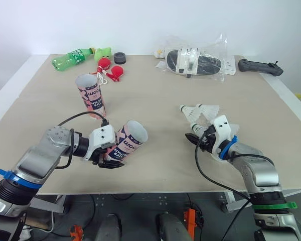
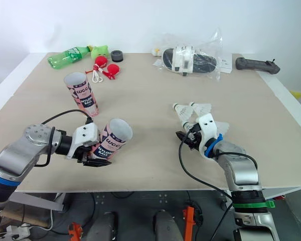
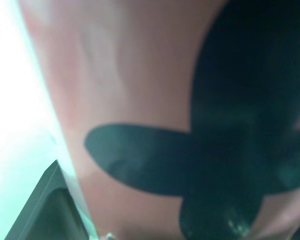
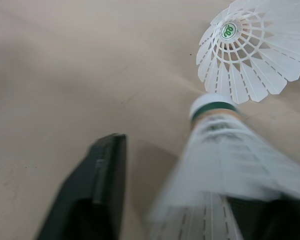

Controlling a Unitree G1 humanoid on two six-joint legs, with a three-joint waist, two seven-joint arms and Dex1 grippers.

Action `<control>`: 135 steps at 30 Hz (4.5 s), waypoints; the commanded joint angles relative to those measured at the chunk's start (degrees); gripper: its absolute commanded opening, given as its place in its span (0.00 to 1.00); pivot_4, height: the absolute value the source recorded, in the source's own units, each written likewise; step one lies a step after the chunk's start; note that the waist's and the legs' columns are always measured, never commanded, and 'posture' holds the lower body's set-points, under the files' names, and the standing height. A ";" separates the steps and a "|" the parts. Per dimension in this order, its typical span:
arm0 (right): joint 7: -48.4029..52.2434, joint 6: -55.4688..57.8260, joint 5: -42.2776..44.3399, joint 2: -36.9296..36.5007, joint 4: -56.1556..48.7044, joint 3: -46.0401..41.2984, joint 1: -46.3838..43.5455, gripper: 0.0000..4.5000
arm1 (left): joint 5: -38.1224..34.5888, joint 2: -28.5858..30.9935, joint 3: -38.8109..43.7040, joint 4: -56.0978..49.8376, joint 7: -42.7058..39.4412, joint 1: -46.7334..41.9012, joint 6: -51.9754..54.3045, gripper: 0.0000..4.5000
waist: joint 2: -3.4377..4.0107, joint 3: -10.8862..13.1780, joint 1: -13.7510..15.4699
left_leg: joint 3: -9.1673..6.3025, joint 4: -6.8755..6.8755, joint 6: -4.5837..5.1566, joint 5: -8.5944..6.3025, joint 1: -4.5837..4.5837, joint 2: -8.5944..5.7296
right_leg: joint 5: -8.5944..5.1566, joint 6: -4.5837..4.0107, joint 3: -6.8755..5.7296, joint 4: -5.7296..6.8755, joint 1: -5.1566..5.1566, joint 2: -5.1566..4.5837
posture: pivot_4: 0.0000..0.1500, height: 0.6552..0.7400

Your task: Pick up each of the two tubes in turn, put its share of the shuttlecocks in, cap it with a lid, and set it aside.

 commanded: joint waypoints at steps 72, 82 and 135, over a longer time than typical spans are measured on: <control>46.99 -14.88 -11.22 -5.96 -0.46 33.93 -47.93 0.01 | 0.97 -2.00 -0.45 0.58 0.52 -1.22 -1.23 0.76 | 0.04 0.02 0.15 | -0.02 0.02 0.00 0.00 -0.10 0.01 | 0.00 -0.04 -0.08 0.02 -0.11 -0.01 | 1.00 1.00; 48.71 -23.22 -20.63 3.64 9.69 42.63 -48.07 0.01 | 0.55 -2.04 -0.19 -0.82 1.16 -0.29 -0.33 0.76 | 0.05 0.02 0.17 | -0.04 0.01 0.00 0.00 -0.06 0.02 | -0.02 -0.04 -0.09 0.07 -0.08 0.00 | 1.00 1.00; 49.32 -19.94 -19.35 8.38 8.56 38.15 -48.04 0.01 | 0.91 -3.18 -0.87 0.23 0.35 -1.25 -0.60 0.76 | 0.07 0.00 0.13 | -0.04 -0.07 -0.02 0.00 0.16 0.05 | -0.05 -0.14 -0.12 0.13 0.03 0.03 | 1.00 1.00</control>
